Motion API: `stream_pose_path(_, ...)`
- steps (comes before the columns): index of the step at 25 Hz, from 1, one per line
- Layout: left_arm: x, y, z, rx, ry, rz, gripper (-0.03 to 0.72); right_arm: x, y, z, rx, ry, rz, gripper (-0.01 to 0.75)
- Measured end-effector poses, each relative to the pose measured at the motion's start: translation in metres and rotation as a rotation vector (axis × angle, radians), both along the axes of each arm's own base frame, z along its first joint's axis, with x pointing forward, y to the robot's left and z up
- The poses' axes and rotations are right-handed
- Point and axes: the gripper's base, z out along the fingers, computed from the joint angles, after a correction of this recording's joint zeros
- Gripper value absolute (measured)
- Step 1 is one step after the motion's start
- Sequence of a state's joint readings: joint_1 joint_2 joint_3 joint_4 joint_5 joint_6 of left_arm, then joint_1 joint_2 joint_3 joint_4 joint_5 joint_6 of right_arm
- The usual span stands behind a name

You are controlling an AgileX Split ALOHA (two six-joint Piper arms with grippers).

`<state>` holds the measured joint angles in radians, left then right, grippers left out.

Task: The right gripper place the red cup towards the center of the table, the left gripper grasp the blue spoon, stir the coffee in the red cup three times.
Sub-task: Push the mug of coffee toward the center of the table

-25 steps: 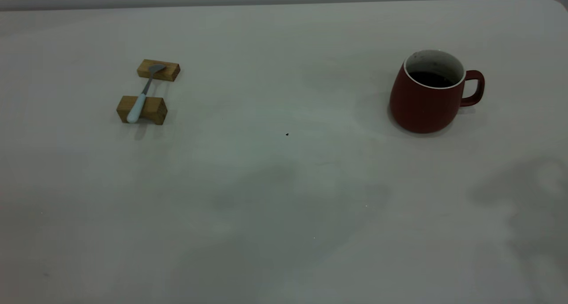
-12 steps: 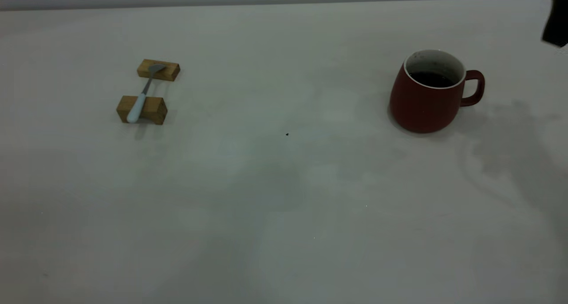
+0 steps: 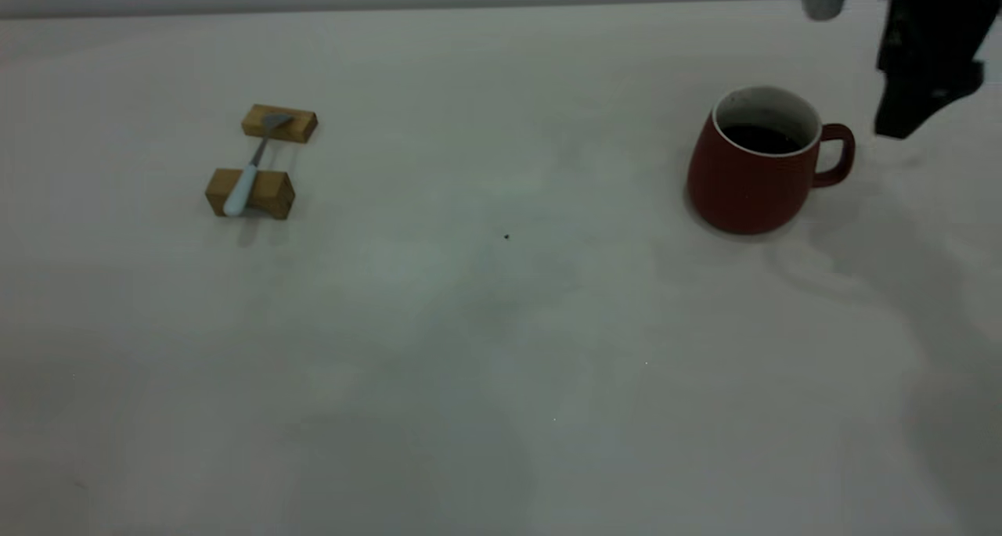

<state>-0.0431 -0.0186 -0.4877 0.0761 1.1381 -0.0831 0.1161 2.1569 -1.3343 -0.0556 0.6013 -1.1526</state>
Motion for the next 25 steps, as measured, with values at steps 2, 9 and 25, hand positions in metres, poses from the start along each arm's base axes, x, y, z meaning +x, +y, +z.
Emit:
stream_pose_path(2,0.0,0.0,0.0,0.0,0.0,0.0,0.55,0.005,0.003,-0.007,-0.001,0.0,0.013,0.696)
stream_pose_path(9,0.0,0.0,0.0,0.0,0.0,0.0,0.55,0.014,0.01,-0.028,-0.005,0.018,0.041,0.683)
stream_pose_path(25,0.0,0.0,0.0,0.0,0.0,0.0,0.55,0.01,0.037,-0.044,0.044,0.029,0.056,0.395)
